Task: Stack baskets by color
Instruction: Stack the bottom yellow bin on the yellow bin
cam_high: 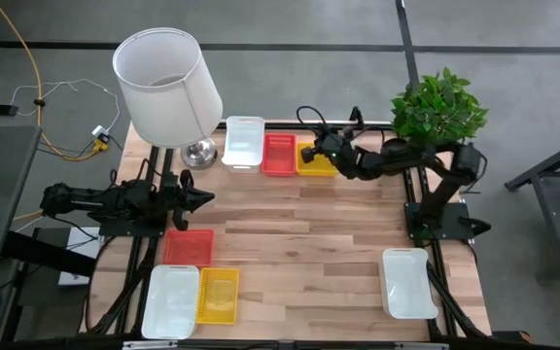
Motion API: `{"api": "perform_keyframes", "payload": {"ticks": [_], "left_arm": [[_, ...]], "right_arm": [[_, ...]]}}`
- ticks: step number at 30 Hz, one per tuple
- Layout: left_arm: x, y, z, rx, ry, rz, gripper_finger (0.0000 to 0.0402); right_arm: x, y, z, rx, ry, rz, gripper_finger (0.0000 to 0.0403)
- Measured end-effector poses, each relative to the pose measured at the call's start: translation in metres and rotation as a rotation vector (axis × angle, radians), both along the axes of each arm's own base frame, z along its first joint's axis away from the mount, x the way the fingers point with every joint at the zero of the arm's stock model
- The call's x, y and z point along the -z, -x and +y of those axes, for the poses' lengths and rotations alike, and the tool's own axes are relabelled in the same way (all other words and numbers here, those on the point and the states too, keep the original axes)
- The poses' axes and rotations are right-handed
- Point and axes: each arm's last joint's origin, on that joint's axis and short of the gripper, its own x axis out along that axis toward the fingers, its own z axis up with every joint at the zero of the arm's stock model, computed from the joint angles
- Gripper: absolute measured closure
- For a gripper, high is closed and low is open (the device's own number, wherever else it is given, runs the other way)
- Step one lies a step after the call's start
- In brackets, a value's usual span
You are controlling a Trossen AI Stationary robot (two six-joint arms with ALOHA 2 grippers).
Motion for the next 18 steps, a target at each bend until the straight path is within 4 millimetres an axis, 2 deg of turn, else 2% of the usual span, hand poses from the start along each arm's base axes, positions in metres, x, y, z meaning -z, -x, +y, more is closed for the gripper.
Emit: {"api": "perform_keyframes", "payload": {"ticks": [4,7,10,14,18], "left_arm": [[0.001,0.000,0.000,0.000,0.000,0.008,0.0401],[0.001,0.000,0.000,0.001,0.000,0.007,0.0401],[0.000,0.000,0.000,0.003,0.000,0.005,0.0401],[-0.001,0.000,0.000,0.003,-0.001,-0.014,0.0401],[-0.004,0.000,0.000,0.002,-0.023,-0.035,0.0401]], "right_arm": [[-0.025,-0.001,0.033,-0.225,0.050,0.069,0.0403],[-0.033,0.006,0.066,-0.358,0.065,0.076,0.0403],[-0.029,0.021,0.098,-0.464,0.075,0.073,0.0403],[-0.012,0.045,0.134,-0.593,0.073,-0.040,0.0403],[0.002,0.067,0.155,-0.727,0.108,-0.197,0.0403]]}}
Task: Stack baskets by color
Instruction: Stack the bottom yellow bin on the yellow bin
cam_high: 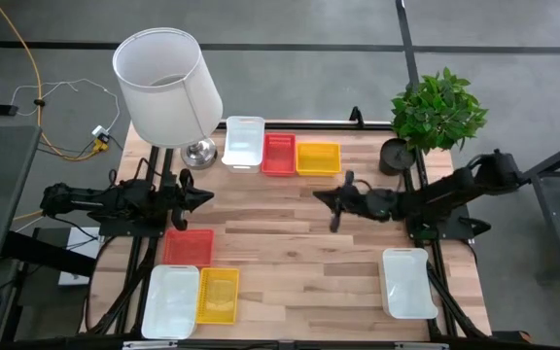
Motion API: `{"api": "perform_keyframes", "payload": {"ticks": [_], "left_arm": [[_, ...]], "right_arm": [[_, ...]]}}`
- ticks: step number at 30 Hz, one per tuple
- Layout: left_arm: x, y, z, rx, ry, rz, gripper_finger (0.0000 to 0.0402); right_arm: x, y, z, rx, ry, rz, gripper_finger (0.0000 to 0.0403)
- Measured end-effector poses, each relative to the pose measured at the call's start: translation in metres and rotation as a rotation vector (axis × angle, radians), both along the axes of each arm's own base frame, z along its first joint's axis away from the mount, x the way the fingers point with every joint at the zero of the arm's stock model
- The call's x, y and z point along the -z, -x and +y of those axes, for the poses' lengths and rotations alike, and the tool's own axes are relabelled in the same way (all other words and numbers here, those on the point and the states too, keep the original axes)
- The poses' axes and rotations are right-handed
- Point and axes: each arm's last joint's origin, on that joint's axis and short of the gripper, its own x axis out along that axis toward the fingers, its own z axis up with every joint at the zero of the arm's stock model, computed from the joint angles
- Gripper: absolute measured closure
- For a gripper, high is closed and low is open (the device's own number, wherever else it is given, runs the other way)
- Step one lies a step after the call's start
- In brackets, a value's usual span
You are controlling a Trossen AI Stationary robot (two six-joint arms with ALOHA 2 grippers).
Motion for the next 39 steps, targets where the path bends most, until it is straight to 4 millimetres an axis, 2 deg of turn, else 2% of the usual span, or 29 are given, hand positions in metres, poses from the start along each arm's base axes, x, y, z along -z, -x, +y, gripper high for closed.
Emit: {"api": "perform_keyframes", "payload": {"ticks": [4,9,15,24,28,32,39], "left_arm": [[-0.004,0.000,0.000,-0.002,-0.030,-0.033,0.0401],[-0.007,0.001,-0.001,0.029,-0.080,-0.058,0.0401],[-0.010,0.000,-0.005,0.120,-0.072,-0.088,0.0401],[-0.019,-0.006,-0.018,0.226,-0.125,-0.167,0.0394],[-0.024,-0.010,-0.023,0.255,-0.170,-0.208,0.0362],[-0.036,-0.020,-0.028,0.271,-0.184,-0.158,0.0313],[-0.059,-0.051,-0.044,0.349,-0.223,0.053,0.0228]], "right_arm": [[0.003,0.012,0.007,-0.090,-0.044,-0.108,0.0403],[-0.003,0.008,0.011,-0.228,-0.024,-0.131,0.0403],[-0.011,0.002,0.012,-0.234,0.023,-0.155,0.0403],[-0.011,0.002,0.012,-0.233,0.023,-0.149,0.0403],[-0.011,0.002,0.012,-0.233,0.023,-0.148,0.0403],[-0.011,0.002,0.012,-0.232,0.024,-0.144,0.0403],[-0.010,0.002,0.012,-0.229,0.024,-0.141,0.0403]]}}
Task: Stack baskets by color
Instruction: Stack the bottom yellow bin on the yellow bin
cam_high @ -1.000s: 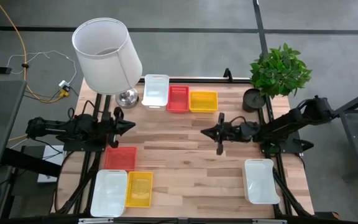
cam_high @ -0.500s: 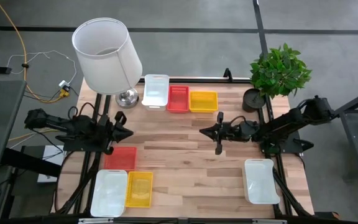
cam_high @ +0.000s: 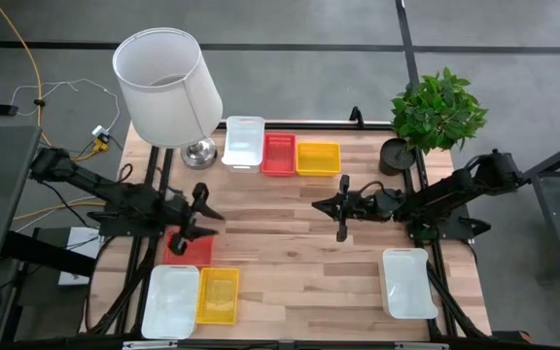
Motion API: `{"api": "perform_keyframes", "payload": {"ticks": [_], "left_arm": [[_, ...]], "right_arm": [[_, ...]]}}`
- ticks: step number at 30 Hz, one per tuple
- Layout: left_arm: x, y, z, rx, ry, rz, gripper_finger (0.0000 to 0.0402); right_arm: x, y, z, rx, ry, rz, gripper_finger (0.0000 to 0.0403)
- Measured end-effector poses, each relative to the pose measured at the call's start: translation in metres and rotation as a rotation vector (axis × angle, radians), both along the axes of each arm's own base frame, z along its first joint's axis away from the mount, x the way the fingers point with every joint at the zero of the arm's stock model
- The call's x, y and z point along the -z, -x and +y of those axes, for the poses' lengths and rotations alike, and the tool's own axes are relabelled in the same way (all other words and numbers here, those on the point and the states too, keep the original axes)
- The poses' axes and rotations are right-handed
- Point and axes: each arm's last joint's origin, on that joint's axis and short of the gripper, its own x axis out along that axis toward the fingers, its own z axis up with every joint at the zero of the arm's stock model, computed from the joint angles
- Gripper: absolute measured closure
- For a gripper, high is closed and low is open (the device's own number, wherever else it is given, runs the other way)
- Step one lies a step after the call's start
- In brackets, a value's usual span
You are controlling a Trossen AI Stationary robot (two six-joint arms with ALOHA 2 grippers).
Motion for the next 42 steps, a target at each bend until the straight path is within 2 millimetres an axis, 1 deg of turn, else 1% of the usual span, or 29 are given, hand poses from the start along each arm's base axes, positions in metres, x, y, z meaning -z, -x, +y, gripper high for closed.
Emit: {"api": "perform_keyframes", "payload": {"ticks": [5,9,12,15,20,27,30,35,37,39,42], "left_arm": [[-0.015,-0.024,-0.018,0.055,-0.043,0.303,0.0194],[-0.017,-0.036,-0.034,0.082,-0.087,0.547,0.0185],[-0.010,-0.042,-0.044,0.101,-0.132,0.711,0.0185],[0.004,-0.047,-0.054,0.097,-0.157,0.827,0.0187],[0.029,-0.056,-0.068,0.115,-0.216,0.940,0.0187],[0.061,-0.067,-0.075,0.101,-0.277,1.068,0.0187],[0.072,-0.070,-0.076,0.092,-0.295,1.110,0.0187],[0.083,-0.074,-0.076,0.085,-0.285,1.159,0.0189],[0.086,-0.076,-0.076,0.105,-0.252,1.180,0.0196],[0.086,-0.076,-0.076,0.122,-0.226,1.189,0.0212],[0.086,-0.077,-0.077,0.134,-0.215,1.178,0.0256]], "right_arm": [[0.000,0.000,0.000,0.000,0.000,0.000,0.0403],[0.001,0.000,0.000,0.000,0.001,0.008,0.0403],[0.001,0.000,0.000,0.000,0.002,0.015,0.0403],[0.003,0.000,0.000,0.000,0.003,0.027,0.0403],[0.004,0.000,0.000,0.000,0.003,0.037,0.0403],[0.004,0.000,0.000,0.000,0.004,0.037,0.0403],[0.004,0.000,0.000,0.000,0.005,0.042,0.0403],[0.004,0.000,0.000,0.000,0.005,0.044,0.0403],[0.004,0.000,0.000,0.000,0.004,0.044,0.0403],[0.004,0.000,0.000,0.000,0.005,0.045,0.0403],[0.004,0.000,0.000,0.000,0.005,0.044,0.0403]]}}
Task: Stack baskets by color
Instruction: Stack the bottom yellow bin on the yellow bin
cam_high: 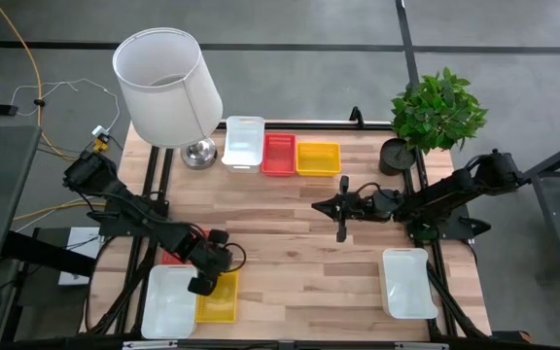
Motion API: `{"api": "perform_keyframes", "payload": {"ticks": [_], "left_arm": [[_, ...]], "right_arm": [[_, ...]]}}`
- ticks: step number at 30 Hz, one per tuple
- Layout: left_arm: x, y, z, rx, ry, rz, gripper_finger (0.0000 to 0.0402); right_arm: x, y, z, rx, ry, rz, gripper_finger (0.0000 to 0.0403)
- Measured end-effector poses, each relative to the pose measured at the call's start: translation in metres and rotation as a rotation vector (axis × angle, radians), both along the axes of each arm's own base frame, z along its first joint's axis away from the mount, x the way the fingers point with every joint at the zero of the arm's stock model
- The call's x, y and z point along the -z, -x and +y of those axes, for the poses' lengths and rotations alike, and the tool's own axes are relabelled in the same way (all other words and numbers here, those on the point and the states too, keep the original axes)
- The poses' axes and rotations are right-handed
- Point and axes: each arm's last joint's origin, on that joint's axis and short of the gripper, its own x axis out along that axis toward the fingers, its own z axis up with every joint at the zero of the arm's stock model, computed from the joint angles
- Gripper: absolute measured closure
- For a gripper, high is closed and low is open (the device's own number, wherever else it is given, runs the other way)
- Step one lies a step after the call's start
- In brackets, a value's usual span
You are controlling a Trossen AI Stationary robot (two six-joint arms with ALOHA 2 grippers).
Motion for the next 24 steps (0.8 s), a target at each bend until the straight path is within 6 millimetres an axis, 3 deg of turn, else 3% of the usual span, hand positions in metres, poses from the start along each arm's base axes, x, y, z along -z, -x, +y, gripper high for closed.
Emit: {"api": "perform_keyframes", "payload": {"ticks": [5,7,12,16,21,24], "left_arm": [[-0.012,-0.010,-0.003,0.040,-0.006,-0.053,0.0370],[-0.020,-0.016,-0.004,0.057,-0.010,-0.086,0.0391],[-0.045,-0.032,-0.002,0.106,-0.040,-0.142,0.0398],[-0.077,-0.043,0.011,0.062,-0.140,-0.186,0.0399],[-0.126,-0.057,0.045,-0.149,-0.281,-0.415,0.0401],[-0.146,-0.061,0.074,-0.336,-0.308,-0.556,0.0401]], "right_arm": [[0.000,0.000,0.000,0.003,0.000,0.000,0.0403],[0.000,0.000,0.000,0.003,-0.001,0.000,0.0403],[0.000,0.000,0.000,0.003,-0.001,0.000,0.0403],[0.000,0.000,0.000,0.003,-0.002,0.000,0.0403],[0.000,0.000,0.000,0.003,0.000,-0.001,0.0403],[-0.003,0.000,0.000,-0.005,0.014,-0.028,0.0403]]}}
